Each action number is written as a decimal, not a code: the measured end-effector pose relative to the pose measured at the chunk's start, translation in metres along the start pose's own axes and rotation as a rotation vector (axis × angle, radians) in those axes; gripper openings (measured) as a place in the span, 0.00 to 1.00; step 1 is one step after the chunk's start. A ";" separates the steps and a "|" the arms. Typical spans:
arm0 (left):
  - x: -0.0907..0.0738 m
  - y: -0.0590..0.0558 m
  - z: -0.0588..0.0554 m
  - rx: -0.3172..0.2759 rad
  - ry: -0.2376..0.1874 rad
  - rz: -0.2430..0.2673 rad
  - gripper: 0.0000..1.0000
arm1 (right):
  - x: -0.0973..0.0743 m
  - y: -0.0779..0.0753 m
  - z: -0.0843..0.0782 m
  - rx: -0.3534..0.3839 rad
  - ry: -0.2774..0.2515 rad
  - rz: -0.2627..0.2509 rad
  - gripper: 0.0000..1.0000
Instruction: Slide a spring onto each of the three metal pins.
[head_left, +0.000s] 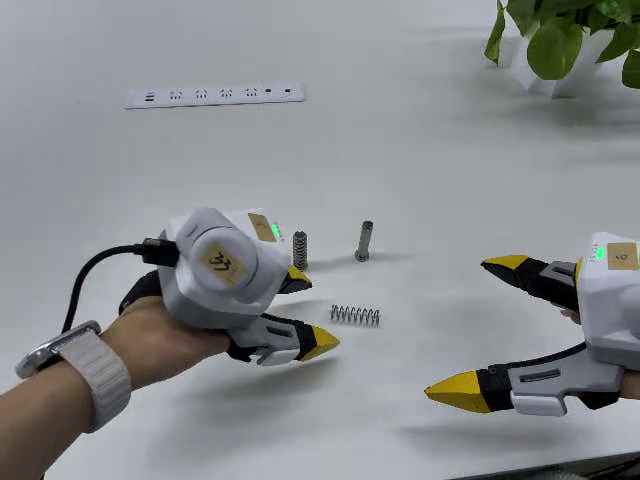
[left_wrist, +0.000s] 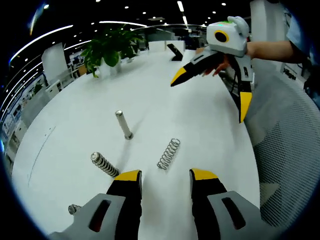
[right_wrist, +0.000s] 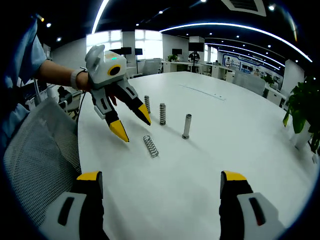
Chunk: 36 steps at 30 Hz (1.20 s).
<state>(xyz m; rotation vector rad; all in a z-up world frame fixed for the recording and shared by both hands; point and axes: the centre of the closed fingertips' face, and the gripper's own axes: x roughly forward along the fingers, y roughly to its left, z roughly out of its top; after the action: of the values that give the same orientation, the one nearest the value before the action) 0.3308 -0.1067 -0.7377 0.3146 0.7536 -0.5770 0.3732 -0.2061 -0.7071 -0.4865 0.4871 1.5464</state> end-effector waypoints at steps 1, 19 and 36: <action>0.004 0.000 0.000 0.011 0.005 -0.003 0.38 | 0.000 0.001 -0.001 0.005 -0.001 0.004 0.99; 0.026 -0.002 0.005 0.044 0.082 -0.120 0.22 | -0.003 0.001 -0.010 0.045 -0.006 -0.007 0.97; 0.027 -0.003 0.005 0.121 0.171 -0.163 0.15 | -0.002 0.004 -0.007 0.044 -0.005 0.004 0.96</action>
<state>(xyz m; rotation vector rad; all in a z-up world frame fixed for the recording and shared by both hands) 0.3480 -0.1215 -0.7534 0.4206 0.9164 -0.7586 0.3691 -0.2122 -0.7117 -0.4485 0.5177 1.5374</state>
